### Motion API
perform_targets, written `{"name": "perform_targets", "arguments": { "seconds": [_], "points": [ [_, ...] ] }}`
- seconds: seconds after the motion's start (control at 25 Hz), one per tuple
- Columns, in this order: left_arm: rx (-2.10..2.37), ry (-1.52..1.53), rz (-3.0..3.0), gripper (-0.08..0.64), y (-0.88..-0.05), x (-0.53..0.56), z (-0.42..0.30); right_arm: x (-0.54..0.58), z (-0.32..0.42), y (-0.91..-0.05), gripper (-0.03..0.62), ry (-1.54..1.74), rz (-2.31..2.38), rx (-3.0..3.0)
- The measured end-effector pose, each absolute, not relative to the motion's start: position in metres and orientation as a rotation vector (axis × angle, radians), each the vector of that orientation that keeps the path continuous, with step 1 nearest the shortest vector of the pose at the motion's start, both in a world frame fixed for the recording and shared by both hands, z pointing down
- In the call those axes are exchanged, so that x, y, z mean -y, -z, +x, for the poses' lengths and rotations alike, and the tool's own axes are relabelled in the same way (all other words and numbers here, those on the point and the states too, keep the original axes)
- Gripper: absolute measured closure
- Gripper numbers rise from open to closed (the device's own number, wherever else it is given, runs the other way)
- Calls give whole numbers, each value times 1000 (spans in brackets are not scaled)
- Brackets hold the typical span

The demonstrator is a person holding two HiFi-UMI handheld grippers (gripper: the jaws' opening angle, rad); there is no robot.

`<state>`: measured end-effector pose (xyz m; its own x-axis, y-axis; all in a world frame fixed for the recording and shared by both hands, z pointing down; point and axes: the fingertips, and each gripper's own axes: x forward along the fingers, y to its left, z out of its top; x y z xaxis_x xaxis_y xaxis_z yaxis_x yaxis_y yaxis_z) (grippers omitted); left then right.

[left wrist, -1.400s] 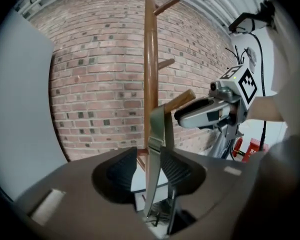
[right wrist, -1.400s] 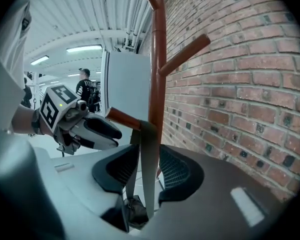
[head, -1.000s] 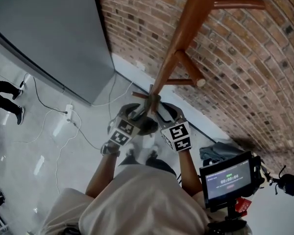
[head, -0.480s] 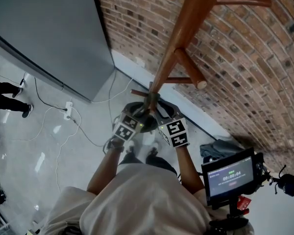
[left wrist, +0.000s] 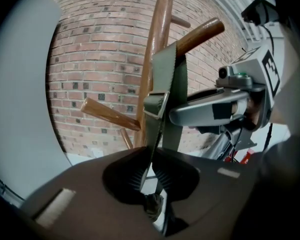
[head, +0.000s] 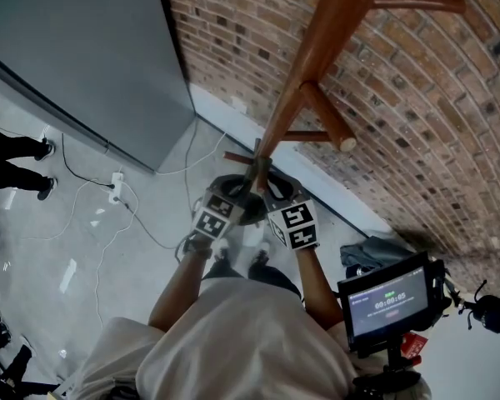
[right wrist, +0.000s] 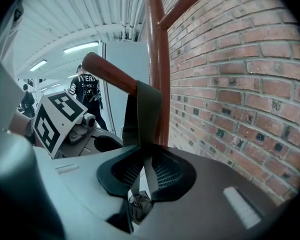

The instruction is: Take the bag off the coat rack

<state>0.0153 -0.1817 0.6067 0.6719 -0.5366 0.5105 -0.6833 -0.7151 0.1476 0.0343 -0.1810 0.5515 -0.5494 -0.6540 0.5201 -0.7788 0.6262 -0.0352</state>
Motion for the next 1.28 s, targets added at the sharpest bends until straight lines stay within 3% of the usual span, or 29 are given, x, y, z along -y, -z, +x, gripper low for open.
{"name": "perform_targets", "arguments": {
  "seconds": [0.32,1.28],
  "points": [
    [936,-620,2540,545,-608,178,18,184,37,-555,583,-387,1160,2351],
    [957,-567,2528,545,-566,150,-3,165,50,-510,584,-508,1123,2456]
  ]
}}
